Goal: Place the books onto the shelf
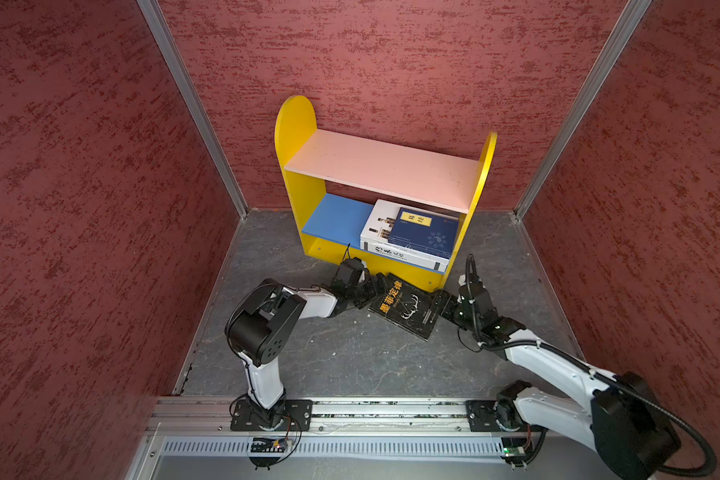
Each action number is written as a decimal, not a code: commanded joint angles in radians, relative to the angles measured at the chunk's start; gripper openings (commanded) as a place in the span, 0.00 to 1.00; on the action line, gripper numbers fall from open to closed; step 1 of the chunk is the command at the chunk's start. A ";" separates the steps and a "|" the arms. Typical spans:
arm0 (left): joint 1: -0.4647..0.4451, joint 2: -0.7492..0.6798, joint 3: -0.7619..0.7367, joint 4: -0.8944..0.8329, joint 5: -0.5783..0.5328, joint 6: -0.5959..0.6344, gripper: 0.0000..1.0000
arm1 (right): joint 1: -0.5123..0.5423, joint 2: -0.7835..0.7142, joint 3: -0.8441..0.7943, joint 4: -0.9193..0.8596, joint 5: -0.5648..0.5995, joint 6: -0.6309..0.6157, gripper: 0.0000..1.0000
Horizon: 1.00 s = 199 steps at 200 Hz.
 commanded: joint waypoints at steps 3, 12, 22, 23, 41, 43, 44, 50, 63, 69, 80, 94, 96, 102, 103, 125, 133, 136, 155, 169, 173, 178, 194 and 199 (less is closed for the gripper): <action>-0.017 0.013 0.004 -0.088 0.008 -0.018 0.96 | 0.004 0.046 0.029 0.068 -0.052 -0.034 0.99; -0.020 0.011 0.008 -0.091 0.010 -0.022 0.95 | 0.004 0.047 0.022 0.065 -0.041 -0.044 0.99; -0.028 0.014 0.015 -0.101 0.010 -0.019 0.95 | 0.003 0.041 0.016 0.059 -0.022 -0.061 0.99; -0.029 0.014 0.017 -0.102 0.010 -0.019 0.95 | 0.003 0.040 0.016 0.059 -0.022 -0.064 0.99; -0.045 0.031 0.044 -0.123 0.016 -0.014 0.95 | 0.002 0.041 0.024 0.051 0.001 -0.114 0.99; -0.048 0.034 0.048 -0.125 0.016 -0.014 0.95 | 0.002 0.044 0.026 0.050 0.001 -0.121 0.99; -0.048 0.035 0.050 -0.125 0.016 -0.014 0.95 | 0.002 0.044 0.027 0.048 0.002 -0.124 0.99; -0.054 0.041 0.059 -0.127 0.017 -0.013 0.95 | 0.001 0.053 0.038 0.042 0.008 -0.141 0.99; -0.066 0.049 0.070 -0.125 0.011 -0.024 0.94 | -0.001 0.073 0.062 0.026 0.017 -0.180 0.99; -0.071 0.051 0.071 -0.119 0.007 -0.036 0.94 | -0.001 0.081 0.069 0.025 0.022 -0.195 0.99; -0.078 0.051 0.066 -0.102 -0.002 -0.055 0.94 | -0.003 0.094 0.078 0.035 0.028 -0.221 0.99; -0.084 0.049 0.058 -0.093 -0.021 -0.079 0.94 | -0.012 0.111 0.084 0.042 0.040 -0.254 0.99; -0.085 0.048 0.057 -0.093 -0.023 -0.082 0.94 | -0.013 0.114 0.086 0.045 0.040 -0.259 0.99; -0.086 0.045 0.048 -0.091 -0.033 -0.093 0.94 | -0.022 0.120 0.087 0.050 0.035 -0.269 0.99; -0.086 0.044 0.047 -0.090 -0.035 -0.097 0.94 | -0.024 0.121 0.087 0.051 0.034 -0.271 0.99; -0.088 0.012 0.005 -0.082 -0.092 -0.161 0.94 | -0.060 0.140 0.087 0.089 -0.008 -0.305 0.99; -0.090 -0.007 -0.012 -0.083 -0.125 -0.194 0.95 | -0.072 0.148 0.089 0.097 -0.021 -0.315 0.99; -0.092 -0.015 -0.021 -0.083 -0.138 -0.205 0.95 | -0.076 0.152 0.090 0.099 -0.026 -0.320 0.99; -0.099 -0.070 -0.068 -0.091 -0.223 -0.280 0.96 | -0.100 0.171 0.087 0.116 -0.058 -0.342 0.99; -0.107 -0.114 -0.071 -0.158 -0.281 -0.325 0.96 | -0.115 0.185 0.080 0.136 -0.083 -0.355 0.99; -0.112 -0.126 -0.068 -0.181 -0.299 -0.336 0.97 | -0.122 0.190 0.080 0.143 -0.087 -0.358 0.99; -0.117 -0.142 -0.065 -0.206 -0.316 -0.351 0.97 | -0.127 0.193 0.080 0.148 -0.094 -0.362 0.99; -0.141 -0.183 -0.043 -0.291 -0.359 -0.397 0.97 | -0.139 0.211 0.083 0.163 -0.115 -0.381 0.99; -0.150 -0.190 -0.034 -0.314 -0.366 -0.414 0.98 | -0.140 0.219 0.087 0.164 -0.123 -0.387 0.99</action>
